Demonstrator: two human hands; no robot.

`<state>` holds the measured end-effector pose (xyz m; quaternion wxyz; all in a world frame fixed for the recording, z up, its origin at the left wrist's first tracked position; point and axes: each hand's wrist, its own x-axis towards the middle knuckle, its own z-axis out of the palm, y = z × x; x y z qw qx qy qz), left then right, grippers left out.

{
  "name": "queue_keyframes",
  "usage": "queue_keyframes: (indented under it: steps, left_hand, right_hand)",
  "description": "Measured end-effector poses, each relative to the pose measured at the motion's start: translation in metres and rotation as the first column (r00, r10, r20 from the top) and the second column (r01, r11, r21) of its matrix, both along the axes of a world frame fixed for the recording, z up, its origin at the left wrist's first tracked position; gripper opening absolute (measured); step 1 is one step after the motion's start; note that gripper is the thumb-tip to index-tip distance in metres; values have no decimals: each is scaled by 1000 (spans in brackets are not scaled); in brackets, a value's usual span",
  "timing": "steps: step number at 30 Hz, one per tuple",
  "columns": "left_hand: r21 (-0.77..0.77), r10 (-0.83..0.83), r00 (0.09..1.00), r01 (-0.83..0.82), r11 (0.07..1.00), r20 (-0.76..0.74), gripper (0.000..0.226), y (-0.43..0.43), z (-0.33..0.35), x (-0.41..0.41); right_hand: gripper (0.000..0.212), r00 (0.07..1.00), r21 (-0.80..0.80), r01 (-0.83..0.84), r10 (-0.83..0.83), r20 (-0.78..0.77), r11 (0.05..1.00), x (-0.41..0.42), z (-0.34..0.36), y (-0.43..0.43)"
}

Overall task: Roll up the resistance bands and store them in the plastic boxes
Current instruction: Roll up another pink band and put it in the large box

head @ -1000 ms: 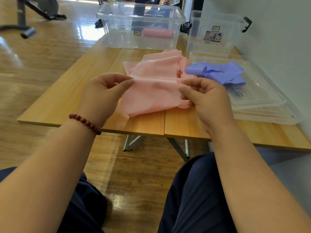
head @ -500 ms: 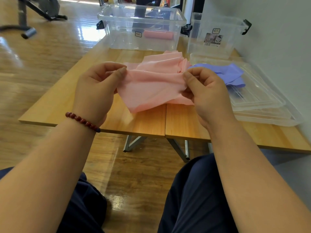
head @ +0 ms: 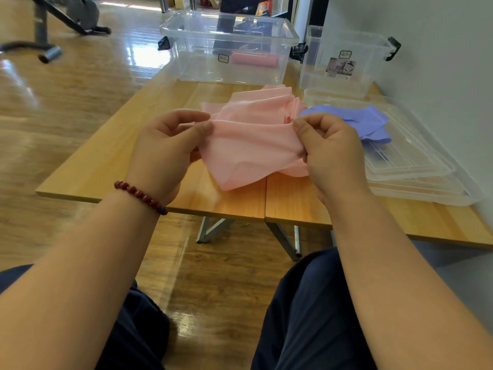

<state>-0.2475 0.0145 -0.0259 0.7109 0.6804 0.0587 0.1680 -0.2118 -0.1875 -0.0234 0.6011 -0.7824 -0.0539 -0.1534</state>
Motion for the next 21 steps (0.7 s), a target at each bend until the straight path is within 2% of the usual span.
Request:
queue_keyframes:
  steps: [3,11,13,14,15,17,18,21]
  left_hand:
    - [-46,-6,1000,6,999,16,11,-1,0,0]
    - [-6,43,998,-43,999,-36,14,-2,0,1]
    - [111,83,995,-76,991,-54,13,-1,-1,1]
    - [236,105,993,-91,968,-46,14,0,-1,1]
    - [396,120,993,-105,912,-15,20,1,-1,1]
    - [665,75,993,-118,738,94,34,0,0,-2]
    - [728,15,989,-118,675,146,38,-3,1,-4]
    - [790,-137,972,-71,609,192,51,-15,4,-6]
  right_hand:
    - [9,1000,34,-21,21,-8,999,-1,2,5]
    - [12,997,53,-63,65,-32,997,-1,3,3]
    - [13,998,51,-48,49,-27,998,-2,1,2]
    - [13,999,36,-44,45,-21,998,-2,0,2]
    - [13,999,16,-48,48,-17,999,-3,0,3]
    - [12,998,-15,-70,69,-8,997,-6,0,6]
    - [12,997,-21,-83,83,-2,996,-7,0,7]
    - [8,991,-30,-136,136,2,990,-11,3,14]
